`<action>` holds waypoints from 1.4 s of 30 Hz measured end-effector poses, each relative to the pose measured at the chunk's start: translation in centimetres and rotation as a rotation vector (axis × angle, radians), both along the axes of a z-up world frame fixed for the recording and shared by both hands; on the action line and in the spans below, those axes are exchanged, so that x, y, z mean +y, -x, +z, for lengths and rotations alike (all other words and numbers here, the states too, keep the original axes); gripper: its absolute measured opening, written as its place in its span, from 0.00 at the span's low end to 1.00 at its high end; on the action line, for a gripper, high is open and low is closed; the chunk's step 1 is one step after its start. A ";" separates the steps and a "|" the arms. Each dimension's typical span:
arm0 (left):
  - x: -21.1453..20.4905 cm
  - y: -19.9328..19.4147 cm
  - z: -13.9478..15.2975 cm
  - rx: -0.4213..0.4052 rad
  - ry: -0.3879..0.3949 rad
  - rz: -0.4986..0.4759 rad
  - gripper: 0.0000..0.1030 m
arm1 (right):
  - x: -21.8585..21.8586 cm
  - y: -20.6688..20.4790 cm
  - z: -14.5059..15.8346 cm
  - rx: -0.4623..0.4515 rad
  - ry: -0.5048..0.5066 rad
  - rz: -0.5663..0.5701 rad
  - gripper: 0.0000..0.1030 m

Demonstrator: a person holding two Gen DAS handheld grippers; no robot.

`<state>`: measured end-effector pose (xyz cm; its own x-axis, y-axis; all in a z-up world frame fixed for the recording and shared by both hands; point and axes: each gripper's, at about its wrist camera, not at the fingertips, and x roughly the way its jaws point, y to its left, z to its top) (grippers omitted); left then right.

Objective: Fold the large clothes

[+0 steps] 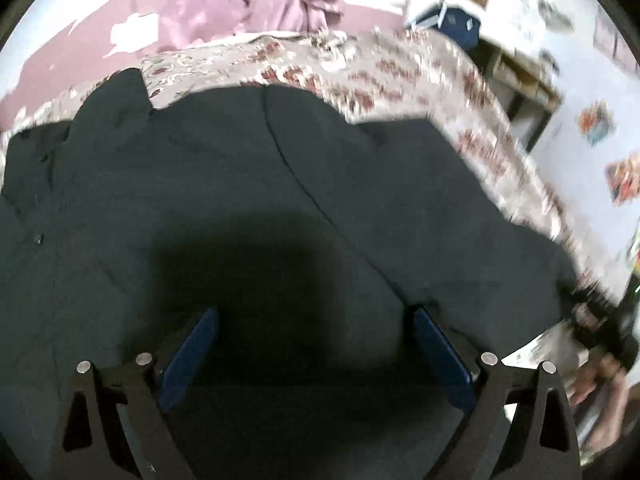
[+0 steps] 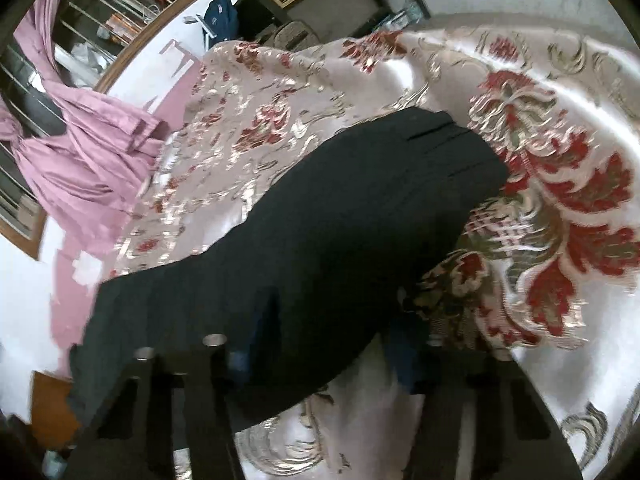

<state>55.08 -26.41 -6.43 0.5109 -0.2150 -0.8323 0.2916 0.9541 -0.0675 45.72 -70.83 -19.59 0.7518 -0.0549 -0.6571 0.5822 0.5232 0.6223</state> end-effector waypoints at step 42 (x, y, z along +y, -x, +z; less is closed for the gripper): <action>31.9 15.3 6.2 -0.041 0.335 0.274 0.94 | 35.9 4.1 22.3 -0.421 0.779 0.703 0.07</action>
